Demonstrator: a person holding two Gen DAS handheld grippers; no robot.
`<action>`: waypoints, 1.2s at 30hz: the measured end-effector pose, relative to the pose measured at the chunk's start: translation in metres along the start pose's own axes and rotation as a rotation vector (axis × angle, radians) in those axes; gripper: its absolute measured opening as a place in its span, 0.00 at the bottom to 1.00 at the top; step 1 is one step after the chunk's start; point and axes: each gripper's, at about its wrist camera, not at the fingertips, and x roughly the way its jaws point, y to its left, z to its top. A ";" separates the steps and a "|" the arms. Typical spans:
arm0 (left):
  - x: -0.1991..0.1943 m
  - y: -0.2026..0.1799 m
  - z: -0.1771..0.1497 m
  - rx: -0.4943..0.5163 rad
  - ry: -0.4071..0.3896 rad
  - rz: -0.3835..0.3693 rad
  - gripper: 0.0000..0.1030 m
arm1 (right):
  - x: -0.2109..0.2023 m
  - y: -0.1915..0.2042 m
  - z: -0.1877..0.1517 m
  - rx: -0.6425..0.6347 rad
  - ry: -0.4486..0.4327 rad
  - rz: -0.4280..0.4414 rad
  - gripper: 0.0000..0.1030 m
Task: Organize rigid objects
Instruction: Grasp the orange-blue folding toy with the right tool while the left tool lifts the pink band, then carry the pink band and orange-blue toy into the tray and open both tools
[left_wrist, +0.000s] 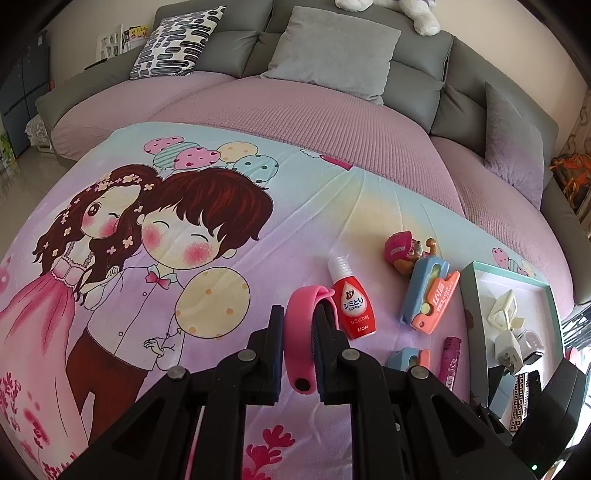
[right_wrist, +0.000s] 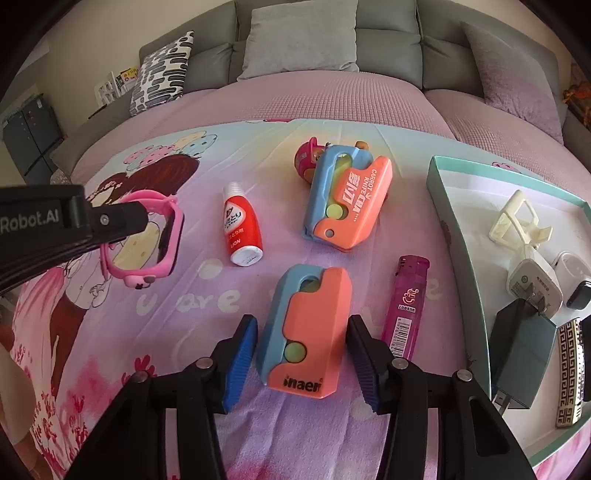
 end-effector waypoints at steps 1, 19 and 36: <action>0.001 0.000 0.000 -0.001 0.004 0.001 0.14 | 0.001 0.000 0.000 0.001 0.000 -0.002 0.50; -0.022 -0.002 0.006 -0.003 -0.060 -0.030 0.14 | -0.056 -0.031 0.014 0.123 -0.169 0.015 0.46; -0.033 -0.072 -0.001 0.159 -0.065 -0.131 0.14 | -0.090 -0.150 0.003 0.353 -0.225 -0.173 0.46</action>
